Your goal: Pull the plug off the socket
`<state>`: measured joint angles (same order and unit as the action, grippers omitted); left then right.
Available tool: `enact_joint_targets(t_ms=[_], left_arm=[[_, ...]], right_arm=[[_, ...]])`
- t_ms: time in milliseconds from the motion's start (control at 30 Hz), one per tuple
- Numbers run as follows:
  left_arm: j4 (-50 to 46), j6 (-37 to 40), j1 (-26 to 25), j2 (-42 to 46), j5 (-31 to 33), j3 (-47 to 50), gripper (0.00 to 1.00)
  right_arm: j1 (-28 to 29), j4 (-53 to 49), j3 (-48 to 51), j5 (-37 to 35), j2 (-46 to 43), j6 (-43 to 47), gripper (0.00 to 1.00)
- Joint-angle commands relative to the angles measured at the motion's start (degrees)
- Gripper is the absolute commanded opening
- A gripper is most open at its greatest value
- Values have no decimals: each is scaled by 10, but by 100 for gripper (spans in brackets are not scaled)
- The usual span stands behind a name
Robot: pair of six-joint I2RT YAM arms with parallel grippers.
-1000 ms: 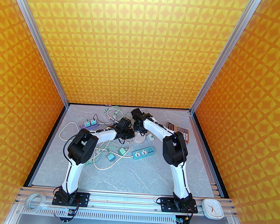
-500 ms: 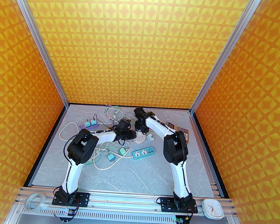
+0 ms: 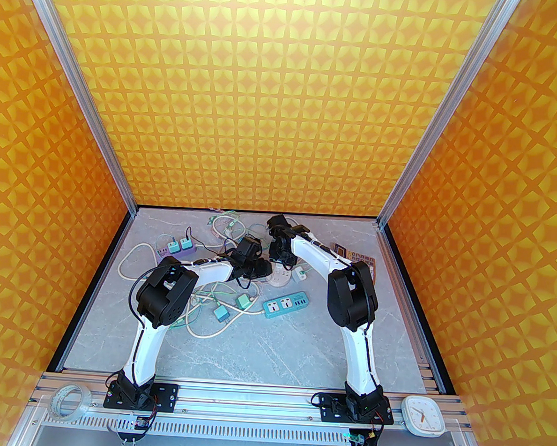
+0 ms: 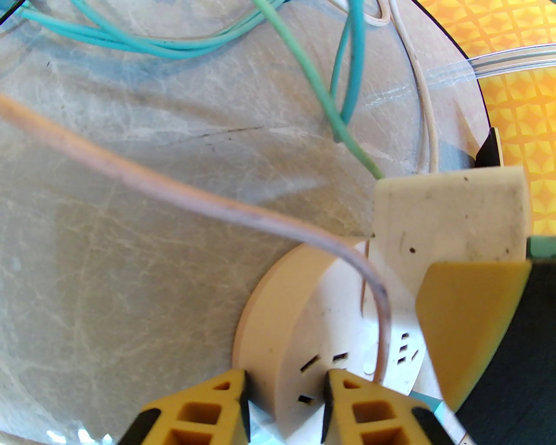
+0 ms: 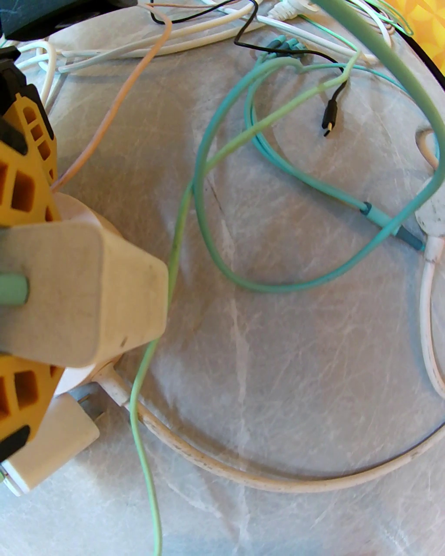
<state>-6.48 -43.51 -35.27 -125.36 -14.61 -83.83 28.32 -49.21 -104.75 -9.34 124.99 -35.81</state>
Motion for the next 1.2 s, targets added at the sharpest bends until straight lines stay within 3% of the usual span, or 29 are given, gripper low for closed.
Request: enact_joint_targets(t_ms=[0,200,500,933,1167], left_arm=[[-113,2,-43,-99,5,23,21],[-126,13,-46,-106,5,17,18],[-130,21,-50,-110,5,21,17],[-147,18,-50,-130,6,-6,16],[-148,23,-51,-129,6,-2,16]], right_arm=[[77,19,6,124,-40,-37,10],[63,1,-41,136,-9,-29,9],[20,-106,-211,144,79,18,9],[94,13,-1,120,-65,-35,9],[78,7,-27,135,-39,-24,9]])
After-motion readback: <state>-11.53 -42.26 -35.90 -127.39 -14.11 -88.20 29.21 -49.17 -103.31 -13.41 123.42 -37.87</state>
